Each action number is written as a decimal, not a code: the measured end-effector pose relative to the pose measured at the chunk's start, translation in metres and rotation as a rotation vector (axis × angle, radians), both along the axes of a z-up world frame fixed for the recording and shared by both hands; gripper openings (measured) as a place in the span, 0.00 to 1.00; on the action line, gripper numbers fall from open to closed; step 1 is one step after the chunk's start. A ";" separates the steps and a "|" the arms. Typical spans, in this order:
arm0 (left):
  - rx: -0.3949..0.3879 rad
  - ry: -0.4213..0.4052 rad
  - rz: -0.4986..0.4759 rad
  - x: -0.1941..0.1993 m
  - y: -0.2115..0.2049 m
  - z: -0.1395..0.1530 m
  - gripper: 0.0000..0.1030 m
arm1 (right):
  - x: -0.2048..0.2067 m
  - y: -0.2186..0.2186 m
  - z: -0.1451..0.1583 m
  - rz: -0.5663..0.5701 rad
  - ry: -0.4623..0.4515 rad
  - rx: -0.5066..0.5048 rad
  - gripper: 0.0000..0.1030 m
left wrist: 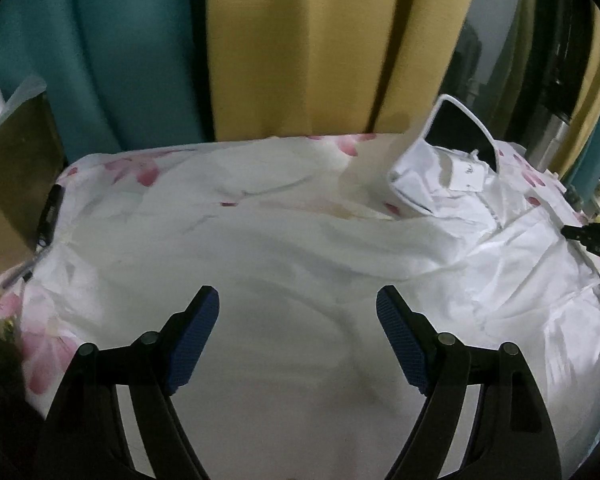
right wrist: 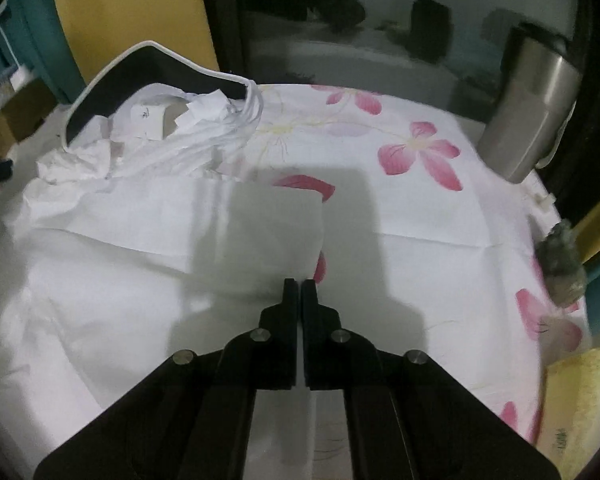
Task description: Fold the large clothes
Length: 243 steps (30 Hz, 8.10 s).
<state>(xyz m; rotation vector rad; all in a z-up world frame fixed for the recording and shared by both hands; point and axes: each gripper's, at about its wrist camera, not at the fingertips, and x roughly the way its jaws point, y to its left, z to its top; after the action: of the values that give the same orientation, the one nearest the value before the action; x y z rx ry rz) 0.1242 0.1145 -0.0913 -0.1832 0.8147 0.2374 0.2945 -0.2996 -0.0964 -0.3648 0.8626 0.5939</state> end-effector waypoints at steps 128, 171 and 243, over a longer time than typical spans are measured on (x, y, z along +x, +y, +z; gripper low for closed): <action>-0.108 0.033 -0.440 -0.042 -0.082 -0.009 0.05 | -0.089 0.047 0.098 0.092 -0.399 0.002 0.01; -0.064 0.016 -0.140 0.046 0.034 -0.016 0.03 | -0.097 0.014 0.070 0.041 -0.089 0.128 0.02; -0.062 0.122 -0.211 0.155 0.001 -0.025 0.43 | 0.109 0.150 0.005 0.175 0.208 0.119 0.42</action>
<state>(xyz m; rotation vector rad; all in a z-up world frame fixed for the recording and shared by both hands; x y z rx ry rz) 0.2792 0.1159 -0.1161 -0.1404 0.9566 0.0248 0.4038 -0.1501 -0.0916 -0.2753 0.9950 0.8529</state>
